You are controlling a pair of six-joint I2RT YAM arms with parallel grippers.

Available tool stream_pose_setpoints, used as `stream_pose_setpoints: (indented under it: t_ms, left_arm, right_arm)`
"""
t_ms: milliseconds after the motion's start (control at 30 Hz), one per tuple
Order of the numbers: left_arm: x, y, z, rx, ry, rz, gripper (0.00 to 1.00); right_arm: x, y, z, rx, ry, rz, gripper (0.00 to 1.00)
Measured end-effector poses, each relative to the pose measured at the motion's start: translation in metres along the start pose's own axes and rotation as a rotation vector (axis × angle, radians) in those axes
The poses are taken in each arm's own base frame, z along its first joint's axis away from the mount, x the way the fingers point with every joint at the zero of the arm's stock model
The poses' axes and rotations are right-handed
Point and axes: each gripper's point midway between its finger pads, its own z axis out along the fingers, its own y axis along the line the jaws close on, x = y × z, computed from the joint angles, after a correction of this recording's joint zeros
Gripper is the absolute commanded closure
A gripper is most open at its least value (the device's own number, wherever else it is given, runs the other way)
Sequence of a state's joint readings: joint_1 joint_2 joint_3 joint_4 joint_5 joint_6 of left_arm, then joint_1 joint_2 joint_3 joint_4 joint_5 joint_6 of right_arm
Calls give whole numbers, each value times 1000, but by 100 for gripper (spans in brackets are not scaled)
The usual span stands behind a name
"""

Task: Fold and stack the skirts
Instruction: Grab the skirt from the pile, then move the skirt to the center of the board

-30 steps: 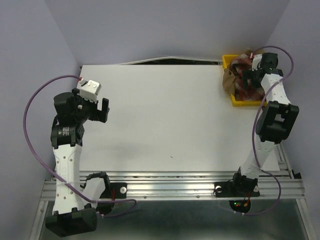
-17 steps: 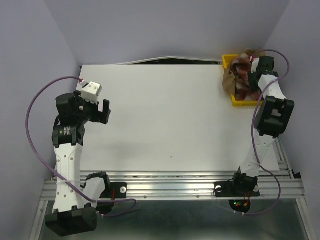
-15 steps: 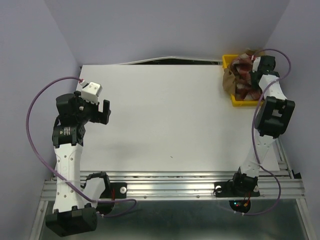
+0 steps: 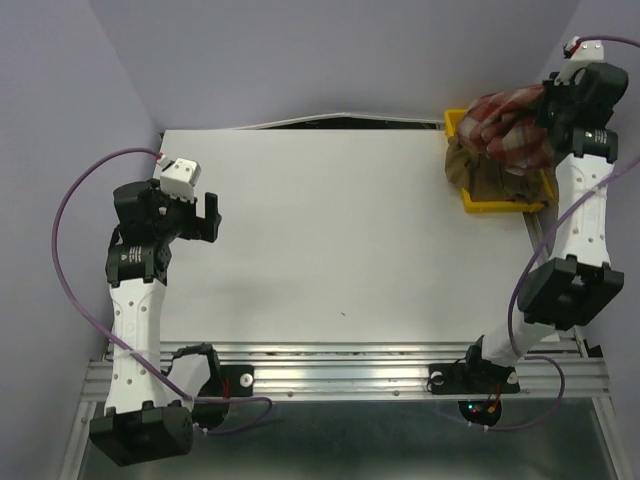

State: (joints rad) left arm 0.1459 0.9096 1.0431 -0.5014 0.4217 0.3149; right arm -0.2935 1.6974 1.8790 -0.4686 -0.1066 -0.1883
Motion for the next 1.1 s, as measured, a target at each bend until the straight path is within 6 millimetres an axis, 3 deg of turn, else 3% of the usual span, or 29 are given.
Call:
stream_pose_setpoints:
  t_ms: [33, 67, 167, 233, 333, 467, 533, 633, 767, 800, 833, 933, 1000, 1100]
  left_arm:
    - [-1, 2, 2, -7, 3, -11, 1]
    - [-1, 3, 3, -9, 4, -14, 1]
    - [-8, 8, 6, -29, 1, -39, 1]
    - [-14, 11, 8, -37, -8, -49, 2]
    - [-28, 14, 9, -44, -34, -63, 2]
    - [-40, 14, 11, -32, -61, -78, 3]
    - [-42, 11, 12, -11, -69, -82, 3]
    - [-46, 4, 11, 25, -89, -75, 3]
    - [-44, -9, 6, 86, -118, -27, 3]
    - [-43, -12, 5, 105, -118, -5, 3]
    - [-42, -15, 5, 118, -116, 9, 3]
    - [-35, -23, 8, 159, -95, 59, 3]
    - [-24, -28, 15, 186, -59, 86, 3]
    - [-2, -40, 28, 238, 10, 117, 6]
  right_arm:
    - [-12, 3, -8, -16, -35, 6, 99]
    - [-40, 9, -29, -48, -112, 16, 99]
    - [-100, 28, -72, -151, -287, 39, 99]
    - [-126, 42, -95, -234, -365, 59, 99]
    - [-150, 69, -124, -391, -442, 103, 99]
    - [-148, 118, -145, -612, -444, 144, 99]
    - [-126, 149, -149, -717, -385, 159, 99]
    - [-72, 208, -150, -883, -253, 172, 96]
    - [46, 303, -155, -1099, 40, 130, 90]
    - [69, 316, -156, -1123, 98, 116, 82]
    - [105, 339, -161, -1168, 188, 81, 75]
    - [192, 375, -163, -1214, 428, 25, 70]
    - [228, 381, -150, -1175, 528, 6, 71]
    - [271, 372, -110, -1015, 626, -23, 71]
